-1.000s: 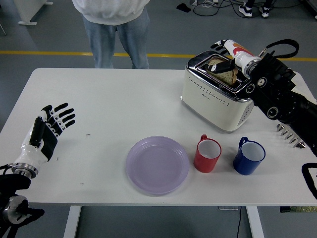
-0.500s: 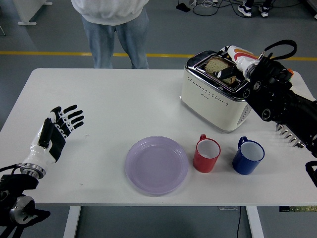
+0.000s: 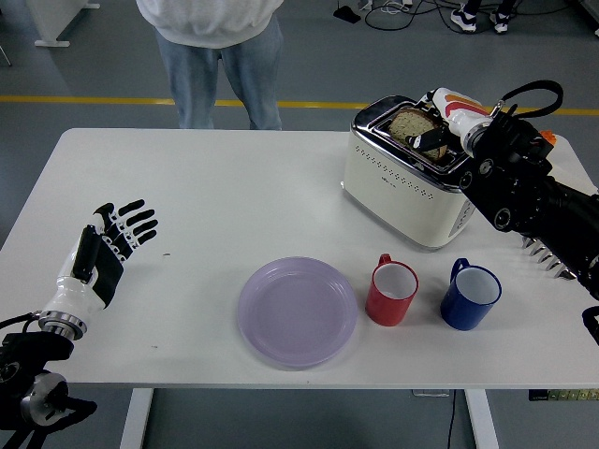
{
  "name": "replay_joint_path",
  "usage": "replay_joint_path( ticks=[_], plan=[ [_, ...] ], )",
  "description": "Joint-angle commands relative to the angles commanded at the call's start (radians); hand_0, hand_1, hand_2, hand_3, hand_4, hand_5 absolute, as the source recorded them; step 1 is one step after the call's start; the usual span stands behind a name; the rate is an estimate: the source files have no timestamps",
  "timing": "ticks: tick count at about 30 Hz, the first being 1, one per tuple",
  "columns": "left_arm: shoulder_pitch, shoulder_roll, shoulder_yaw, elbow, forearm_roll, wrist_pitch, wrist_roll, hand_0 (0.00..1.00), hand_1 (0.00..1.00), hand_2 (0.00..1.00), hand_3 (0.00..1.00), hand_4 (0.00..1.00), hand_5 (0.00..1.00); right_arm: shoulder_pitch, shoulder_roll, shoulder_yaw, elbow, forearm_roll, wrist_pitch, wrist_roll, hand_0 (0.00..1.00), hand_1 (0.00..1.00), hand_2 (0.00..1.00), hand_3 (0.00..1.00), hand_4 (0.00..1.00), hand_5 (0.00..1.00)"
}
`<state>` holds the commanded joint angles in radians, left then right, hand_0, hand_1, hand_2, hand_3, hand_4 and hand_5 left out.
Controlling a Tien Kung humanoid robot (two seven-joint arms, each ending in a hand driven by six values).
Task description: Push plate across desktop,pick up the break from the machine,place the break in the plate
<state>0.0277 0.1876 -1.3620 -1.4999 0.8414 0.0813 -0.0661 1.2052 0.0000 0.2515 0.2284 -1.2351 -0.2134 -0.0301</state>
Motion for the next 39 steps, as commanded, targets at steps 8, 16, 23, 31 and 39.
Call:
replay_joint_path(
  ticks=[8,16,23,31,39],
  plan=[
    [0.001,0.001,0.004,-0.001,-0.006,0.002,-0.013,0.771,0.718,0.699,0.689,0.432,0.998,-0.004,0.000,-0.063,-0.008,0.050,-0.040,0.003,0.357,0.422,0.455,0.505,0.686,0.149],
    [-0.003,0.003,0.001,-0.001,-0.007,0.005,-0.018,0.770,0.708,0.693,0.682,0.428,0.998,0.002,0.000,-0.079,-0.003,0.044,-0.076,0.006,0.263,0.327,0.423,0.465,0.581,0.025],
    [-0.006,-0.001,0.000,-0.001,-0.014,0.017,-0.042,0.770,0.702,0.683,0.670,0.417,0.998,0.000,0.000,-0.034,0.021,-0.015,-0.114,-0.005,0.227,0.302,0.398,0.464,0.537,0.002],
    [-0.007,0.004,-0.002,-0.007,-0.019,0.027,-0.058,0.770,0.695,0.678,0.667,0.415,0.998,-0.021,0.000,0.201,0.133,-0.252,-0.158,-0.041,0.217,0.284,0.390,0.467,0.475,0.002],
    [0.001,0.009,-0.017,-0.018,-0.018,0.028,-0.058,0.770,0.695,0.675,0.661,0.411,0.997,-0.055,-0.060,0.470,0.294,-0.483,-0.141,-0.119,0.180,0.224,0.350,0.454,0.452,0.002]
  ],
)
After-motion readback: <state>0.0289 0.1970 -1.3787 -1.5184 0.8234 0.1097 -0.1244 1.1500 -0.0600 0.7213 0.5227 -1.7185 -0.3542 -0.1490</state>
